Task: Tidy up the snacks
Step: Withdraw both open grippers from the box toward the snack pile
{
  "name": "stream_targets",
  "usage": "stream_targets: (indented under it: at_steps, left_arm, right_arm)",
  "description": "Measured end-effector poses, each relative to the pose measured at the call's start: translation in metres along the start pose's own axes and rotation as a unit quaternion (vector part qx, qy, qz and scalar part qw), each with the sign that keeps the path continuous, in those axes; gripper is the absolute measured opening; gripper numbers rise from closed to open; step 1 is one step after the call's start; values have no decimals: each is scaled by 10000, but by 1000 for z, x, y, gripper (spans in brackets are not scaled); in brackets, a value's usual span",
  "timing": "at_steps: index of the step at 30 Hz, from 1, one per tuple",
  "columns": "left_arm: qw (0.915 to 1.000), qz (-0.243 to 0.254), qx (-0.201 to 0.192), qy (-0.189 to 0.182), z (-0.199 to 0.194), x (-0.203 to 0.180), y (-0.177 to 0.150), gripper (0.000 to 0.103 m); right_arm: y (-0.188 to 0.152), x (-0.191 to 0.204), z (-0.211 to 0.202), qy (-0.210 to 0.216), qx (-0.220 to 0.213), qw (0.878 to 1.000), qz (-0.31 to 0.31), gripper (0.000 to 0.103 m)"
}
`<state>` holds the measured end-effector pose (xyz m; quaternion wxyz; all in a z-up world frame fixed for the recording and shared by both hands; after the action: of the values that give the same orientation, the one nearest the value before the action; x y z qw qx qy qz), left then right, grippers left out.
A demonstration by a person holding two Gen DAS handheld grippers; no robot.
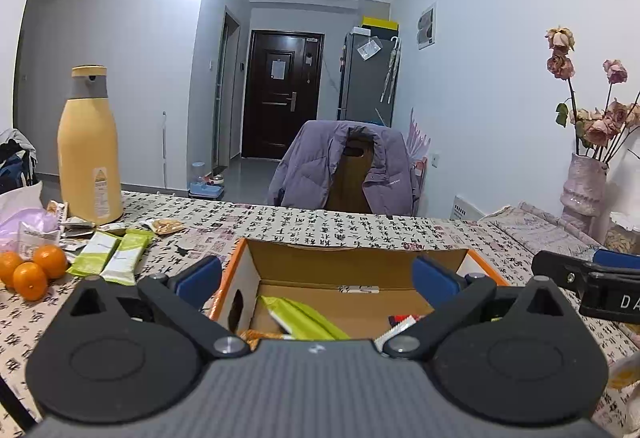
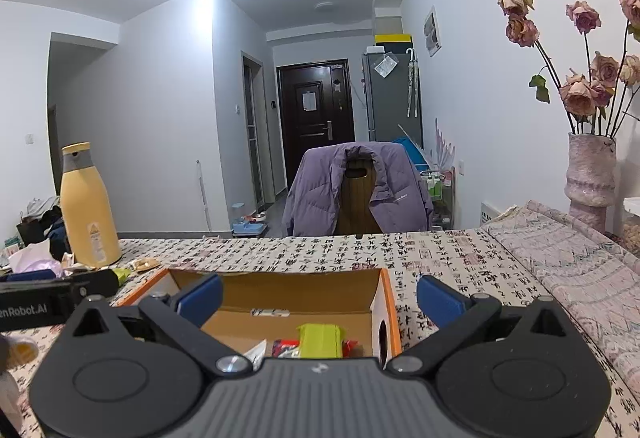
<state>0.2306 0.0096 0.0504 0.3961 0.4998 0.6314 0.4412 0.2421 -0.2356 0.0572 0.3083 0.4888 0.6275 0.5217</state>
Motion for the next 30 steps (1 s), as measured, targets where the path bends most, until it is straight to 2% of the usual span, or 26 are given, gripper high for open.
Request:
stream_targets:
  at_steps: [15,30]
  left_arm:
    - [9999,30,95,-49,-60,31,-33,103]
    - [9987,176,466,-140,-96,51,-79,103]
  right_arm:
    - [-32,31,-60,-45,170,9998,-76,103]
    - [-75,48,-96,-20,524,9986,-104,103]
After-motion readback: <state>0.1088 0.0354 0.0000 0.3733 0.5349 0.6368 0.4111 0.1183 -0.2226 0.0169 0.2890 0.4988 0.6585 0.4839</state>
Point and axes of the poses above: each gripper's, at about its wrist camera, not at the fingertips, and z roughly the way its jaws point, x to its left, y to its top, the point moved 4 cm from there along z, roughly the way its jaws point, and after that the axes turned 5 degrees about y, right-handed, at the moved point
